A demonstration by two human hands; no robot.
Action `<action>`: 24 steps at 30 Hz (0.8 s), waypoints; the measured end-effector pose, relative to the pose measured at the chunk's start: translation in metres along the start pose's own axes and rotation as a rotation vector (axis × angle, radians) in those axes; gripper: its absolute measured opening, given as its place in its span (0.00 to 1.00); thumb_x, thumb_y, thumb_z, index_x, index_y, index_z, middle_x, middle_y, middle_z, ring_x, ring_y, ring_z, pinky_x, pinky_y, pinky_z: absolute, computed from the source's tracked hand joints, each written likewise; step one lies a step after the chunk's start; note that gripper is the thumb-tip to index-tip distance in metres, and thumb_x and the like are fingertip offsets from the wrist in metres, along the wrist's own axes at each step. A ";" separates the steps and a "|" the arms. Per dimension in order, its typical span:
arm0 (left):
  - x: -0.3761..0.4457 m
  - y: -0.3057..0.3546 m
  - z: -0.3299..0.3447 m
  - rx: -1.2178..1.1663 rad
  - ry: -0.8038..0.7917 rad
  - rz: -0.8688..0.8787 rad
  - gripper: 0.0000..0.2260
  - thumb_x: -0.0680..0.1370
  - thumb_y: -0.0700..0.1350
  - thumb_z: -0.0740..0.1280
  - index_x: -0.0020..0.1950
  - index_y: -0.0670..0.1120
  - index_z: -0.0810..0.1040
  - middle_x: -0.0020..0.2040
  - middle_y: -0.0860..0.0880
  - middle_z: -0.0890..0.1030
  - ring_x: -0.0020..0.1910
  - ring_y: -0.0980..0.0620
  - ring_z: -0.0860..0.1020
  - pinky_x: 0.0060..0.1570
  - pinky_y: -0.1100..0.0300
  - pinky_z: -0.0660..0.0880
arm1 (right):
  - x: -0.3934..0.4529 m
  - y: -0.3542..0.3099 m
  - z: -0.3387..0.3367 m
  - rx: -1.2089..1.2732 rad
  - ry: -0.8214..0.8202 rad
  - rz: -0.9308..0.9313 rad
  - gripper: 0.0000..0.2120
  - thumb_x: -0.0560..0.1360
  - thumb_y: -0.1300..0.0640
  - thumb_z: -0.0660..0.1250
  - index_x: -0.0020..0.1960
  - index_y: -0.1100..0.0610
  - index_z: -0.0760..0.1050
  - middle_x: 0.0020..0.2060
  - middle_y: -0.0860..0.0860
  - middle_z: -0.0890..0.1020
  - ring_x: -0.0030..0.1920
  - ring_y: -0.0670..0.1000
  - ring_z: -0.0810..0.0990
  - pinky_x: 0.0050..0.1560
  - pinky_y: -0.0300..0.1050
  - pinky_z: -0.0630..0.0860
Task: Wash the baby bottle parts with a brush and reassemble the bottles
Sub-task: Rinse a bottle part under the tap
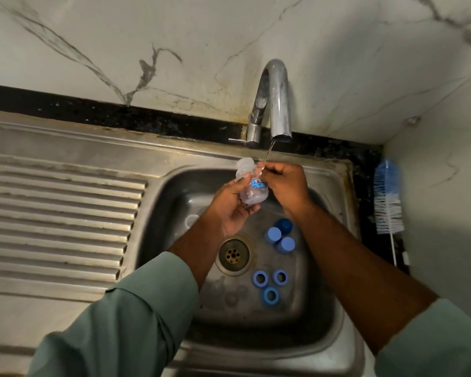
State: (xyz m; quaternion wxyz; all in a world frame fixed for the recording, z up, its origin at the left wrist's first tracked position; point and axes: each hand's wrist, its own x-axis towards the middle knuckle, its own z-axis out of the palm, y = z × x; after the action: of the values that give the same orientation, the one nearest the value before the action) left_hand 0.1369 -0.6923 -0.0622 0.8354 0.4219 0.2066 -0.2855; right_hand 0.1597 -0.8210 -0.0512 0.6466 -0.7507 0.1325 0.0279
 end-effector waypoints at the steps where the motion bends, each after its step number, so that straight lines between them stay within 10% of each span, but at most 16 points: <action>1: 0.000 0.000 0.001 -0.004 0.000 -0.007 0.14 0.82 0.50 0.61 0.61 0.42 0.76 0.46 0.44 0.82 0.39 0.51 0.80 0.37 0.60 0.76 | 0.001 0.000 -0.001 0.012 0.001 0.022 0.10 0.73 0.66 0.70 0.54 0.60 0.81 0.44 0.50 0.85 0.44 0.46 0.84 0.43 0.38 0.79; 24: 0.008 0.001 0.007 0.097 0.211 0.010 0.30 0.75 0.64 0.64 0.68 0.44 0.71 0.60 0.40 0.80 0.56 0.42 0.81 0.41 0.52 0.80 | -0.012 -0.010 0.004 -0.011 -0.015 0.146 0.07 0.75 0.65 0.68 0.44 0.55 0.80 0.43 0.55 0.84 0.46 0.56 0.84 0.50 0.50 0.81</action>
State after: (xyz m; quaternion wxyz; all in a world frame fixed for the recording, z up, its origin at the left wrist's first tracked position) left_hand 0.1445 -0.7002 -0.0627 0.7892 0.4904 0.2770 -0.2449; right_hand 0.1507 -0.8142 -0.0399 0.6399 -0.7423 0.1817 0.0813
